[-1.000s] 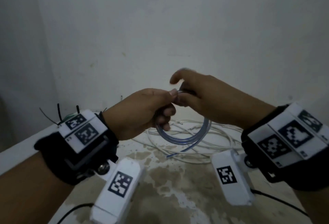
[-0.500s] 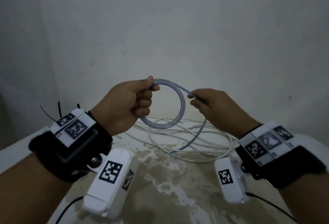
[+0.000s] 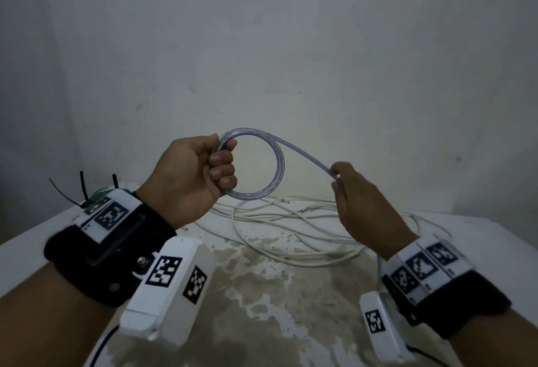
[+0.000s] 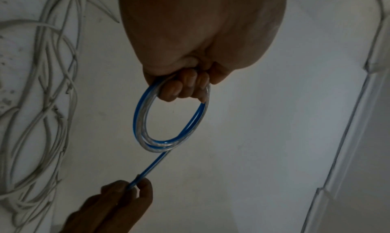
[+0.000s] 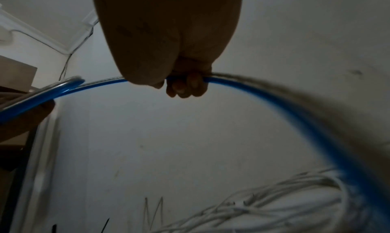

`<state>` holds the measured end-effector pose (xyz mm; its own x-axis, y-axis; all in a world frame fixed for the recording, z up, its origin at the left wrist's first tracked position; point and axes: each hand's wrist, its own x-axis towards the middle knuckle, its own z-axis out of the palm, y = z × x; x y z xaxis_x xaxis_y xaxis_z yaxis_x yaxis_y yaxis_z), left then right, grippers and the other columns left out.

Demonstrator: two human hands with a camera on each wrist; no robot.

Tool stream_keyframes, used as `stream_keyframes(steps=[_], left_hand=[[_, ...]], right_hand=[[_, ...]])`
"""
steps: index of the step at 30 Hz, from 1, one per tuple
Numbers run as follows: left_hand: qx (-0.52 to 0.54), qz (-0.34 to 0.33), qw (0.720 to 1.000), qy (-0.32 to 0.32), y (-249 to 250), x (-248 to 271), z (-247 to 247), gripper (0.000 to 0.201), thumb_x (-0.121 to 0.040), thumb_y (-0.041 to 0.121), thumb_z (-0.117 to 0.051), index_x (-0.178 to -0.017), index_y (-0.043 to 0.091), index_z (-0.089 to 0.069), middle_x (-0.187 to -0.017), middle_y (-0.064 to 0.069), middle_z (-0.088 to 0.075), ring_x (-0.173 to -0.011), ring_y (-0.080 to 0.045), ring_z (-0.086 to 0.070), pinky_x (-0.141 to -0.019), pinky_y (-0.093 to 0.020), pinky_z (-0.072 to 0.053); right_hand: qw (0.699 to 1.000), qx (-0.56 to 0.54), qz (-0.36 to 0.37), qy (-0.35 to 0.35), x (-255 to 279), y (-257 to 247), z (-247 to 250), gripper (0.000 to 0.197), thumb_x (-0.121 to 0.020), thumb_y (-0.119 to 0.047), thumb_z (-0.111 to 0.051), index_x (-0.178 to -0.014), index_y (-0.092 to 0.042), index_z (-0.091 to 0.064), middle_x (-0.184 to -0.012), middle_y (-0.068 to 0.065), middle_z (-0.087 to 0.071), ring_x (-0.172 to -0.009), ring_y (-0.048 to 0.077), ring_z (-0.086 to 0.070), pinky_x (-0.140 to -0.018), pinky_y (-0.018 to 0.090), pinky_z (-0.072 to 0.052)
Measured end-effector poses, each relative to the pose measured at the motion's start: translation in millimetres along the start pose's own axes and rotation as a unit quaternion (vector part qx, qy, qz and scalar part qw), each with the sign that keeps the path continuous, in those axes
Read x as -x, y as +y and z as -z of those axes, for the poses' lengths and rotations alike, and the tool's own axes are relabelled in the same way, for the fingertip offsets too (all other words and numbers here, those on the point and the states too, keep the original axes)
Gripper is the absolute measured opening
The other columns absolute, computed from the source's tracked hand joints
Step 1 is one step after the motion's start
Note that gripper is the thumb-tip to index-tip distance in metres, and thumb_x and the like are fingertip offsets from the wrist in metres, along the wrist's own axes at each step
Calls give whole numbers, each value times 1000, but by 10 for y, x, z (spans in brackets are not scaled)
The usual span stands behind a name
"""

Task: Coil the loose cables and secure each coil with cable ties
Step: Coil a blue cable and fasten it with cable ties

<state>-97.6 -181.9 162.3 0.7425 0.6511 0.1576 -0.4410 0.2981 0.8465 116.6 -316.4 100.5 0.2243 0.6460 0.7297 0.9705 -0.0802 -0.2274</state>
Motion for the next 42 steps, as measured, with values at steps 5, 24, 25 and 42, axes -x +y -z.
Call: stream_keyframes(steps=[5, 24, 25, 42], left_hand=[[4, 1, 999, 37, -47, -43, 73, 32, -98, 20, -32, -75, 10, -51, -54, 4, -30, -43, -10, -27, -42, -18, -31], [85, 31, 996, -26, -163, -102, 216, 44, -96, 15, -32, -63, 6, -61, -64, 4, -37, -52, -10, -37, -51, -20, -40], [86, 30, 996, -23, -165, -104, 208, 38, -94, 16, -34, -71, 4, -61, -63, 5, -37, -51, -10, -36, -50, -19, -40], [-67, 25, 997, 1, -293, -58, 137, 23, -100, 17, -34, -86, 8, -50, -60, 5, -33, -43, -7, -29, -40, -18, -31]], right_hand=[[998, -60, 14, -27, 279, -50, -130, 20, -92, -4, -50, -110, -12, -56, -84, 3, -57, -63, 20, -55, -60, 34, -48], [955, 147, 256, -39, 630, -4, -275, 18, -81, -9, -69, -99, -10, -69, -114, 14, -64, -111, 29, -54, -93, 40, -44], [961, 116, 249, -26, 625, -17, -274, 15, -87, -13, -61, -99, -9, -69, -111, 13, -65, -107, 27, -56, -90, 38, -47], [977, 151, 141, -57, 391, -355, -83, 26, -65, -15, -84, -62, -17, -57, -52, -2, -54, -40, 18, -50, -50, 22, -27]])
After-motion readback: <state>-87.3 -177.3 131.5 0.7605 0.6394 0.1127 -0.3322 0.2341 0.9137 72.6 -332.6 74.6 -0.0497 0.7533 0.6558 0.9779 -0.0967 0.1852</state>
